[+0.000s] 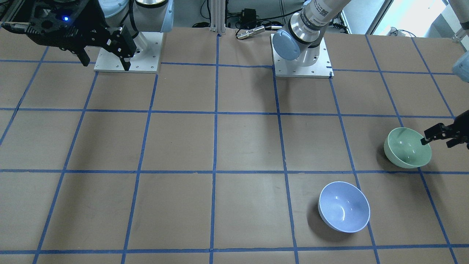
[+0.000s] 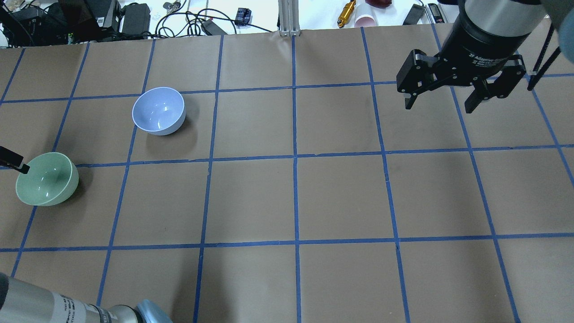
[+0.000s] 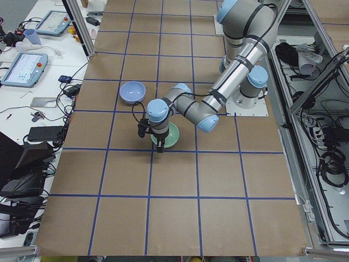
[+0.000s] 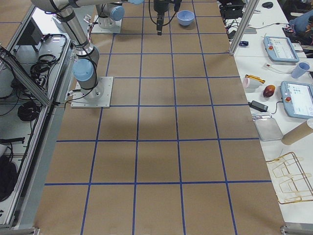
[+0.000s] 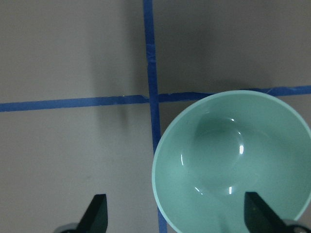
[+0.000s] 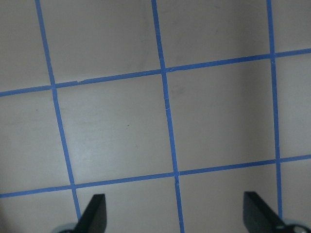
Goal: Stack green bowl on blue bowl
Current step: 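Move the left gripper over to the light green bowl, then lower the left gripper onto the green bowl's rim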
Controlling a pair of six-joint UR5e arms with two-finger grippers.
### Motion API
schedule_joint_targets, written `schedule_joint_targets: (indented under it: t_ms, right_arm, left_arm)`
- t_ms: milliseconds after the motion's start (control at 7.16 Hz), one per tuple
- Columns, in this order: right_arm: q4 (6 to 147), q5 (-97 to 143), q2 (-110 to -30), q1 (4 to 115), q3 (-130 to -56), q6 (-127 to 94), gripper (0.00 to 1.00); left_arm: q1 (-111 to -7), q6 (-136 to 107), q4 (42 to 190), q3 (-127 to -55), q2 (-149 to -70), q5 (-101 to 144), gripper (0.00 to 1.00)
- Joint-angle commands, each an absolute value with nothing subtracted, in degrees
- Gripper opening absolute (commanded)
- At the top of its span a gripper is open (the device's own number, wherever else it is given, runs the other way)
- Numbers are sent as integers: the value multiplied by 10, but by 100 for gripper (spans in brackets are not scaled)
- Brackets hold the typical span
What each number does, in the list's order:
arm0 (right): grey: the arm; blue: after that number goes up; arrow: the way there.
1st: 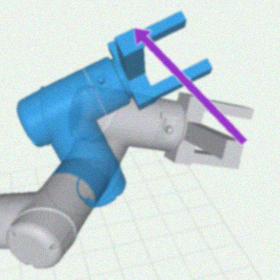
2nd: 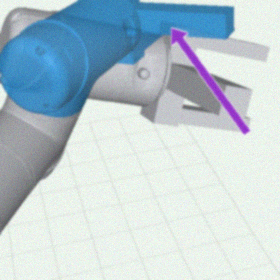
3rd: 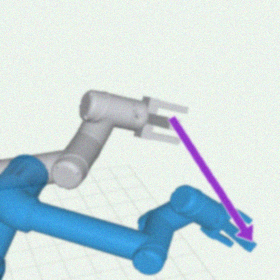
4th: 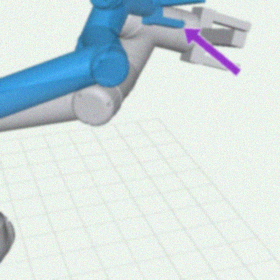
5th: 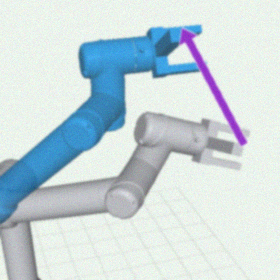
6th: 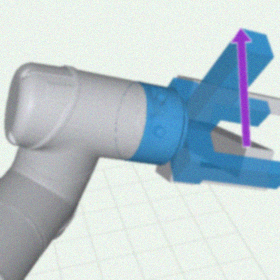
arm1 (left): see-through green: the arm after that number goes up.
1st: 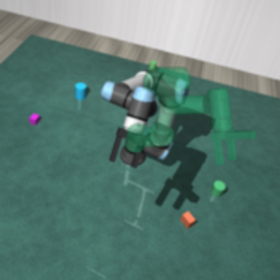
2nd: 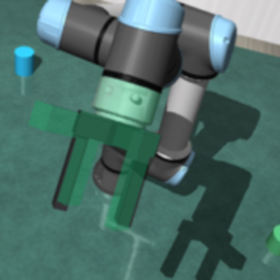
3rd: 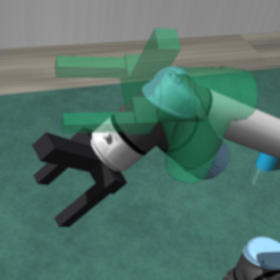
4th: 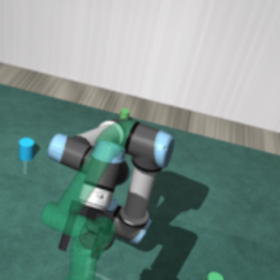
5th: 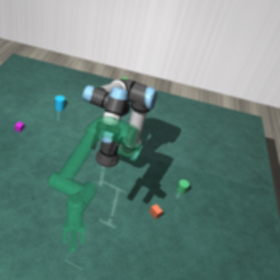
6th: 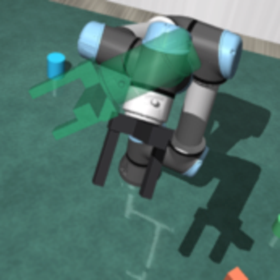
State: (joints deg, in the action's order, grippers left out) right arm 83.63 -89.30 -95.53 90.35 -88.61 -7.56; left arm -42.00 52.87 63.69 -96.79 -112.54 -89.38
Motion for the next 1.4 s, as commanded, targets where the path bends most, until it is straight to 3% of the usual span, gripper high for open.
schedule_joint_targets:
  t_ms: [0,1257]
  right_arm:
    - [836,-893,-955,904,-886,-76,100]
    - [837,-893,-955,904,-886,-76,100]
  left_arm:
    - [-408,556,605,-985,-1141,-885,100]
    - [-400,578,584,-1017,-1166,-876,100]
